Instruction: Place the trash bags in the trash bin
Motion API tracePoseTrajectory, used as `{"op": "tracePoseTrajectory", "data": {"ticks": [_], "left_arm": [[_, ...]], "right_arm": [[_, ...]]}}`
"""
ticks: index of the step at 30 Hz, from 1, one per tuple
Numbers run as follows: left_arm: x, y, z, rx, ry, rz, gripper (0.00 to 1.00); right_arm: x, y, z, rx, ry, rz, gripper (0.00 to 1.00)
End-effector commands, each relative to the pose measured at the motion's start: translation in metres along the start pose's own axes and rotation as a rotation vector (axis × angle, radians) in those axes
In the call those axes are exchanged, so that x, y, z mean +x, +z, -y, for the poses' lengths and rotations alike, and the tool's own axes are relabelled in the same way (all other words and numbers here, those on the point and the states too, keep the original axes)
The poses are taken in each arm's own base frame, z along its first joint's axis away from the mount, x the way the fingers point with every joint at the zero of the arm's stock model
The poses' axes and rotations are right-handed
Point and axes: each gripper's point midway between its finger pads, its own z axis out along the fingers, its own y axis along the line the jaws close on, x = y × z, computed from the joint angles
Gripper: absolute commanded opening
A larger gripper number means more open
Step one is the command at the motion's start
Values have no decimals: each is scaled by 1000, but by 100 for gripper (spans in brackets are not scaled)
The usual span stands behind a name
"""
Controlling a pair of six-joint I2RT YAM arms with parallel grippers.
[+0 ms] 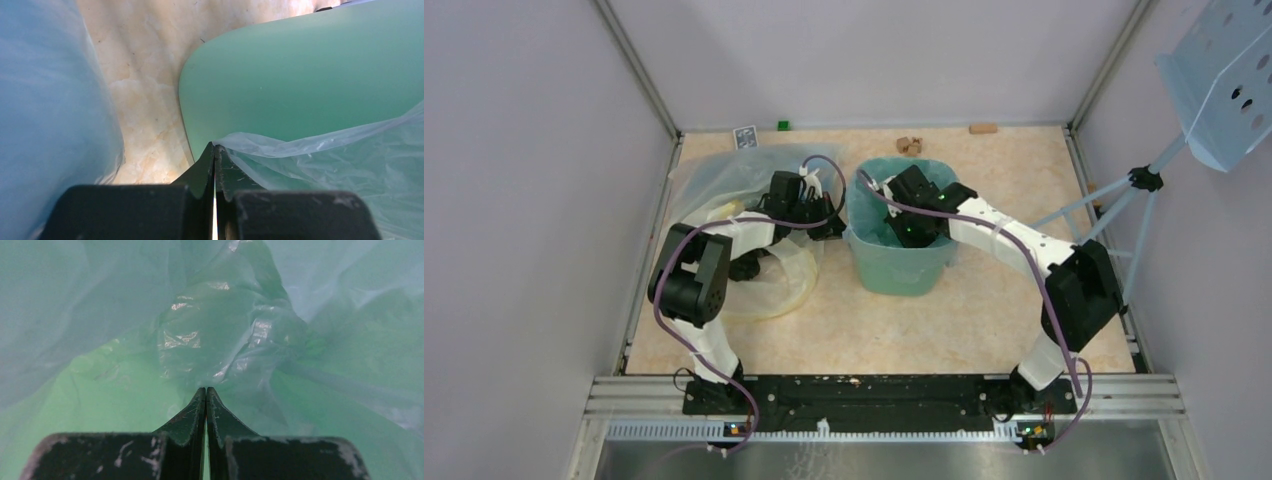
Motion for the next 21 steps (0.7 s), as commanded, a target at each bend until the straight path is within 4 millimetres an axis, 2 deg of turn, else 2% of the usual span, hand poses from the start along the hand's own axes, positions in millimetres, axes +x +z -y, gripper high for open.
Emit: {"op": "tracePoseTrajectory", "data": {"ticks": [1, 12, 21], "left_arm": [[-8, 1, 8, 16, 49, 6, 0], [-7, 5, 8, 16, 39, 1, 0], [-13, 2, 14, 21, 42, 18, 0]], "right_arm": [[4, 10, -7, -21, -13, -7, 0], [37, 52, -15, -44, 17, -140, 0], [53, 78, -20, -119, 79, -205, 0]]}}
